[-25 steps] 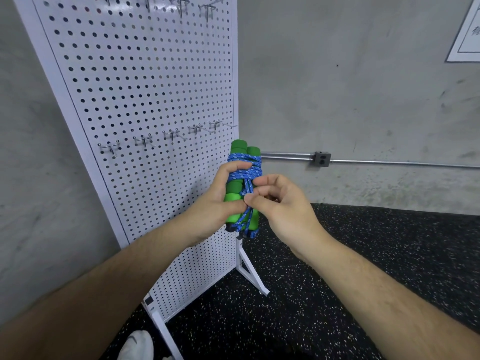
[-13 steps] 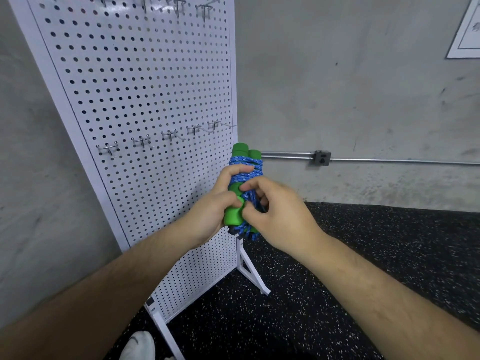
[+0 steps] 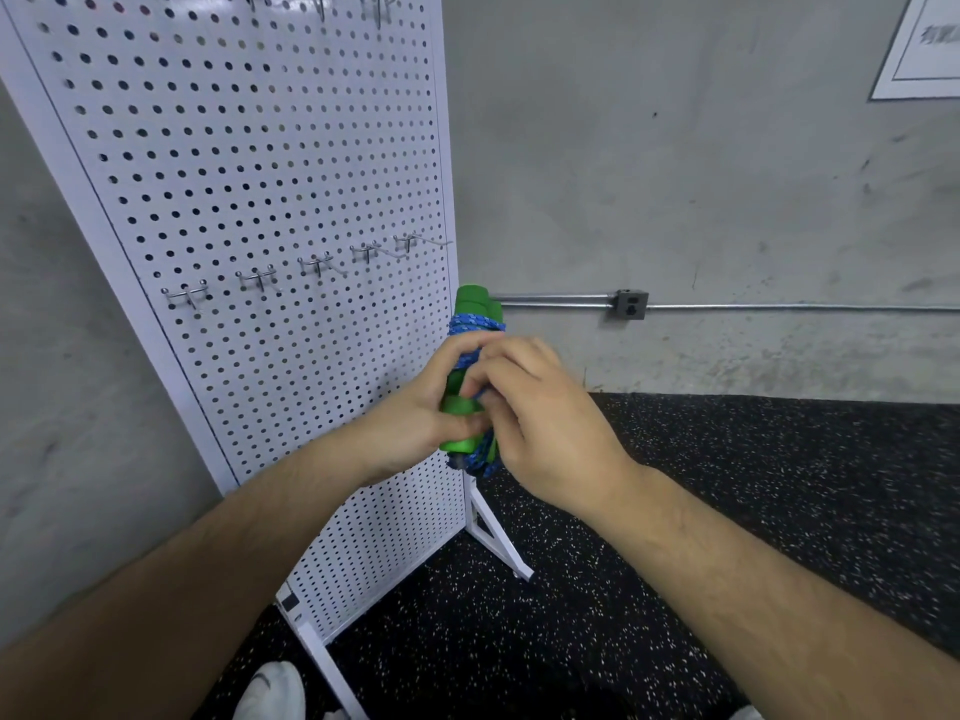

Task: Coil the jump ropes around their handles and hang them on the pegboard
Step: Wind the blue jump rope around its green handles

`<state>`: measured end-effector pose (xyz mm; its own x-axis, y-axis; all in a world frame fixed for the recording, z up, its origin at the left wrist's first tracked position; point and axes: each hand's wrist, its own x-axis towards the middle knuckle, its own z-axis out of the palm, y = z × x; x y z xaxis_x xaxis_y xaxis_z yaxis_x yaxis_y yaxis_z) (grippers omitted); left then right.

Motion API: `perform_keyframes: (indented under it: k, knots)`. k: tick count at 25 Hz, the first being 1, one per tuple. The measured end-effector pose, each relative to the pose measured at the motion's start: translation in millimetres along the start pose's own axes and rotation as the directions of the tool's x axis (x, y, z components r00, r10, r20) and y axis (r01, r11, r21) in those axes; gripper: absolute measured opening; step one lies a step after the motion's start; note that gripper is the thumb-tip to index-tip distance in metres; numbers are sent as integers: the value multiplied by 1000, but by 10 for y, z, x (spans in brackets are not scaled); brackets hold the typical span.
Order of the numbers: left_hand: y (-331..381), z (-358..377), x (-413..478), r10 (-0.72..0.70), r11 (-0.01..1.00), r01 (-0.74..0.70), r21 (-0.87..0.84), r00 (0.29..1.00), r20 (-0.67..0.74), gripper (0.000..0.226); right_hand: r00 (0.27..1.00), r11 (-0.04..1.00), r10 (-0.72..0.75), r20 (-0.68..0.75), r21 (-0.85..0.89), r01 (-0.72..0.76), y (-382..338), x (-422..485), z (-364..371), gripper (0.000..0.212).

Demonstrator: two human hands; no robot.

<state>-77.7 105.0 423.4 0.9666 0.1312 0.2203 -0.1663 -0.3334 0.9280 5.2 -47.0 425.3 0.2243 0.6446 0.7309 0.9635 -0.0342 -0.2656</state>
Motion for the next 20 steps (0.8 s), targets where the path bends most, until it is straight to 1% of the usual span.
perform_keyframes:
  k: [3, 7, 8, 11, 12, 14, 17, 20]
  knots:
    - [-45, 39, -19, -78, 996, 77, 44, 996, 30, 68, 1000, 997, 18, -14, 69, -17, -11, 24, -16, 15]
    - [-28, 121, -23, -188, 972, 182, 146, 982, 31, 49, 1000, 994, -3, -7, 108, 3, 30, 9, 30, 16]
    - [-17, 125, -27, -181, 973, 176, 152, 983, 18, 50, 1000, 990, 13, -3, 139, -12, 56, 16, 45, 14]
    - [-56, 55, -52, -124, 988, 129, 81, 990, -64, 83, 993, 973, 114, 10, 201, -114, 143, 23, 69, 17]
    - [-63, 35, -63, -120, 990, 126, 57, 988, -97, 89, 990, 968, 139, 14, 210, -138, 170, 15, 75, 20]
    - [-73, 15, -84, -112, 989, 123, 77, 985, -131, 92, 985, 956, 170, 24, 239, -171, 194, -7, 93, 22]
    - [-71, 20, -124, -101, 989, 113, 100, 988, -120, 88, 970, 927, 241, 41, 287, -243, 159, -16, 105, 25]
    - [-63, 7, -138, -135, 991, 132, -27, 986, -101, 68, 918, 828, 394, 40, 418, -373, 126, 8, 77, 27]
